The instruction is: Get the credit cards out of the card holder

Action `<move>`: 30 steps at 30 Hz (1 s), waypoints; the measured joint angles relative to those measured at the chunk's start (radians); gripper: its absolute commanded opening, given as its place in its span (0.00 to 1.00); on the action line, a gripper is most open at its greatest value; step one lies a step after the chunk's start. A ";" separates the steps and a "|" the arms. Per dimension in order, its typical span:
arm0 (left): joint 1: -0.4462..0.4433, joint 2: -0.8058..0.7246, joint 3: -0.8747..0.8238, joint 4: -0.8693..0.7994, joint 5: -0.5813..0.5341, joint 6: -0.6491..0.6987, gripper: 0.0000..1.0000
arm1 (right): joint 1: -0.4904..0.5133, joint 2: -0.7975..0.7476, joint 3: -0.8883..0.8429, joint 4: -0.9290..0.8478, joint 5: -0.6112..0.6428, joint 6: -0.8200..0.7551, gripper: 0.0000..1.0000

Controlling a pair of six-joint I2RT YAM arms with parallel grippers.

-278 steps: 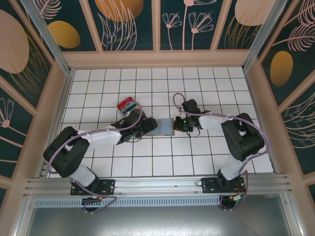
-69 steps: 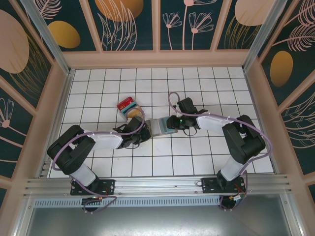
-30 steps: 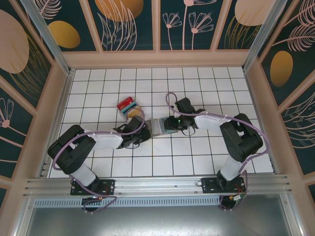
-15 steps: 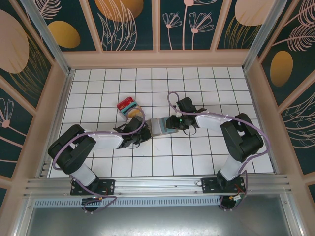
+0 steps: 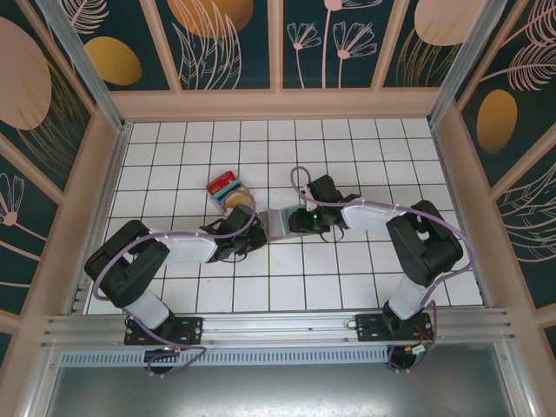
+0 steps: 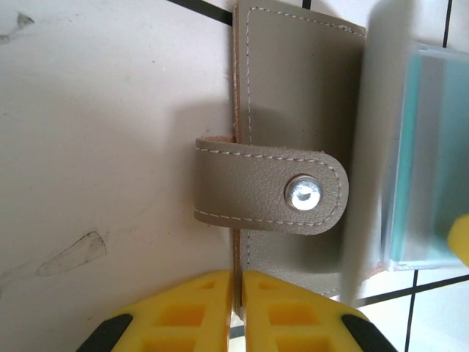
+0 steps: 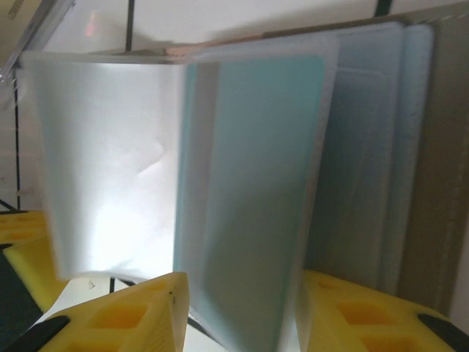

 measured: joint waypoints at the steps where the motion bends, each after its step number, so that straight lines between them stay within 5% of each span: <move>1: 0.000 0.000 0.000 0.001 0.000 0.000 0.14 | 0.002 0.000 0.000 0.002 -0.008 0.000 0.42; 23: 0.000 -0.006 -0.010 0.011 0.003 -0.013 0.17 | 0.040 0.007 0.088 0.099 -0.195 0.065 0.43; 30: 0.000 -0.182 -0.042 -0.114 -0.078 -0.028 0.18 | 0.039 0.019 0.092 0.100 -0.180 0.063 0.43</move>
